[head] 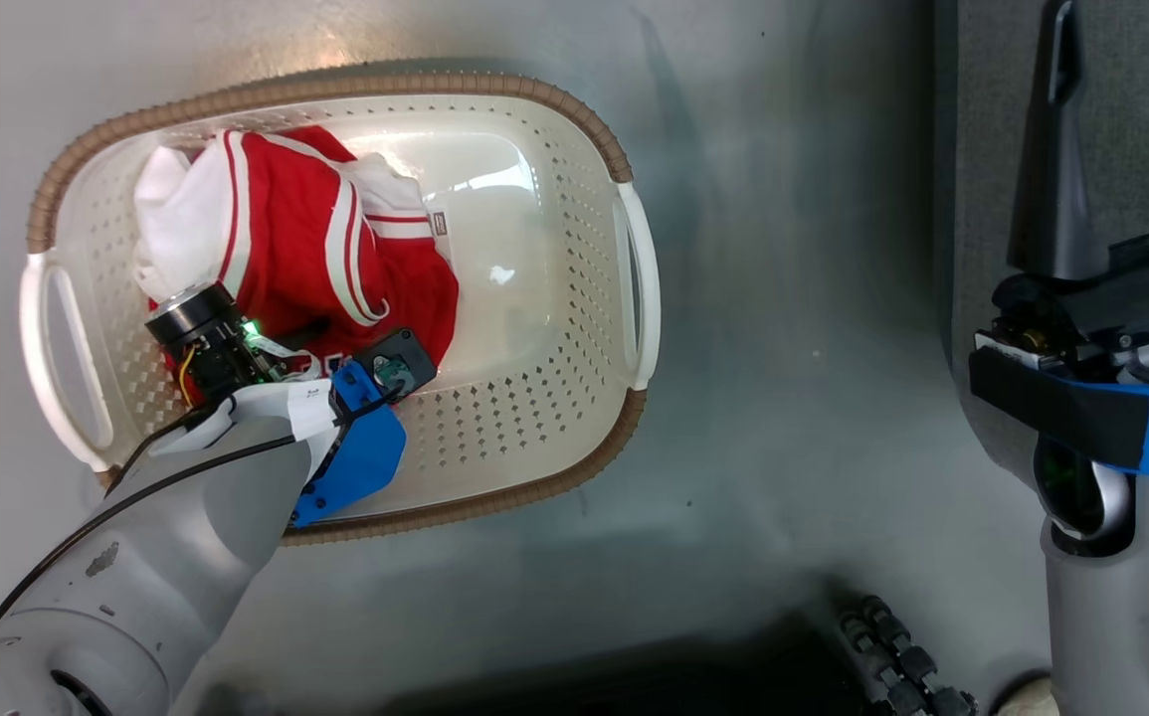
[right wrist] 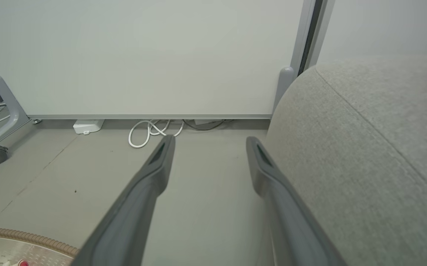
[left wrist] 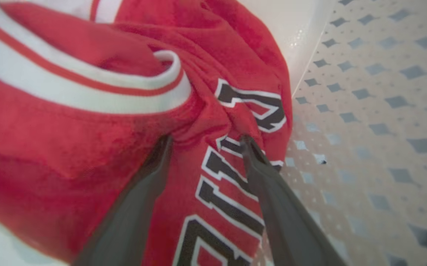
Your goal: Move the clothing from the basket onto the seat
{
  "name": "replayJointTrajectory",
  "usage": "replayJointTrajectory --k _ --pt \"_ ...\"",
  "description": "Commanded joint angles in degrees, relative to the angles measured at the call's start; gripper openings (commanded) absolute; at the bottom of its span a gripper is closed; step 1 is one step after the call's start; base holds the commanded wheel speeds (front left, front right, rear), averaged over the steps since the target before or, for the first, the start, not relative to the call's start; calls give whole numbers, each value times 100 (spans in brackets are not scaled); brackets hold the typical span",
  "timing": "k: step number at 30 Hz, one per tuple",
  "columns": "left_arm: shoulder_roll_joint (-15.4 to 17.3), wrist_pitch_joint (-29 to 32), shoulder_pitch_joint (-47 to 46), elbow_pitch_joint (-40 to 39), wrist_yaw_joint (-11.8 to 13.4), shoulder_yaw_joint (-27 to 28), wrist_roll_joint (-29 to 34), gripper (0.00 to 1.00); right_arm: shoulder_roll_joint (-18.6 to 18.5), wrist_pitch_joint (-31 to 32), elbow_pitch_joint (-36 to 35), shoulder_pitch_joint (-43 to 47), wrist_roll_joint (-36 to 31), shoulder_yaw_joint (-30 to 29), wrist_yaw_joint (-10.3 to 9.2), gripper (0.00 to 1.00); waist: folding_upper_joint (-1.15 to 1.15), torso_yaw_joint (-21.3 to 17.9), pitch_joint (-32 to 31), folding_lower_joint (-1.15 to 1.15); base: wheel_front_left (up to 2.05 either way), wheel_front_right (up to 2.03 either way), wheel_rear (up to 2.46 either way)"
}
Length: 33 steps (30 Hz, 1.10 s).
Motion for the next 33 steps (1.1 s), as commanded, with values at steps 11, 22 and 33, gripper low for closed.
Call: replayJointTrajectory --k 11,22,33 --pt "-108 -2 -217 254 -1 -12 171 100 9 -5 -341 44 -25 -29 3 100 0 -94 287 -1 0 0 0" --pt "-275 -6 -173 269 -1 -10 362 0 9 -5 -325 4 -6 -33 3 100 0 -53 199 -1 0 0 0" --pt "-409 -539 -16 156 -1 -11 97 0 8 -5 -105 -35 102 -32 3 100 0 91 -487 -1 0 0 0"
